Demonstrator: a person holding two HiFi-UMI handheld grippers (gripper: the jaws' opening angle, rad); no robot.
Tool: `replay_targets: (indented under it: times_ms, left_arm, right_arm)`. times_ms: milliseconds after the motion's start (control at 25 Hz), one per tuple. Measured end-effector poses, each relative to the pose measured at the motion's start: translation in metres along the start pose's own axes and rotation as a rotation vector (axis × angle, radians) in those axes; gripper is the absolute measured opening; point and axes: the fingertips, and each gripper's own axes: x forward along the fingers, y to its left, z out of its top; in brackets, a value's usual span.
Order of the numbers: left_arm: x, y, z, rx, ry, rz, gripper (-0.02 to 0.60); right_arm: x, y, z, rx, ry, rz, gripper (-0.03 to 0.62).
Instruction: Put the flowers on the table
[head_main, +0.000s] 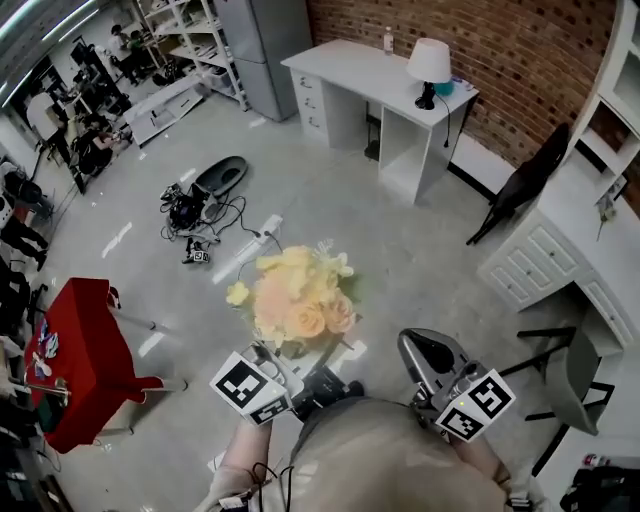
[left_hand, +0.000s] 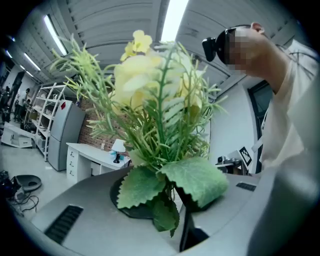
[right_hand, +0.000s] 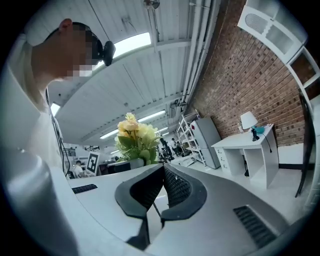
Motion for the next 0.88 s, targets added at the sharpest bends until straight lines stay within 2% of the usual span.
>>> replay_targets:
  times_ms: [200,360,680,880]
  left_arm:
    - [-0.009,0.033,-0.004,-0.018,0.001,0.047,0.115]
    - [-0.014,0.049,-0.012,-0.073,0.0,0.067,0.114]
    - [-0.006,0.072,-0.017,-0.124,0.01,0.107,0.114]
    - [0.015,0.081,-0.019,-0.126,0.03,0.136,0.114]
  right_arm:
    - [0.032,0.002,-0.008,-0.012,0.038,0.019,0.02]
    - [0.042,-0.003,-0.02,0.008,0.095,0.0,0.02]
    - [0.065,-0.021,-0.023,0.042,0.122,-0.008,0.02]
    - [0.075,-0.046,-0.011,0.045,0.098,0.027,0.02]
